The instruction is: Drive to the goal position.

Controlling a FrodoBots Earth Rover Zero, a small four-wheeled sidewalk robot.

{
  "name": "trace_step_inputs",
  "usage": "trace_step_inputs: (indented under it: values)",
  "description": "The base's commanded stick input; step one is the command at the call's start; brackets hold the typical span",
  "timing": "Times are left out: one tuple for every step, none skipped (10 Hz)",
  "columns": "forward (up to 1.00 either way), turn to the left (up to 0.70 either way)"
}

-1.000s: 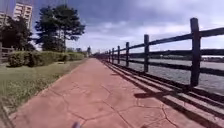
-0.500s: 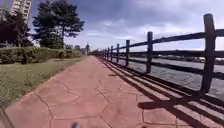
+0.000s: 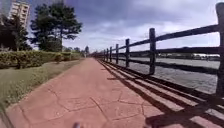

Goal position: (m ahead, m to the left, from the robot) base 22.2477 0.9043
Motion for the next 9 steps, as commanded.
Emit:
trace_step_inputs:
  values:
    - [0.7,0.35]
    - [0.7,0.35]
    - [0.7,0.35]
    - [0.7,0.35]
    - [0.7,0.35]
    - [0.7,0.26]
    - [0.7,0.0]
    - [0.7,0.0]
    - [0.7,0.0]
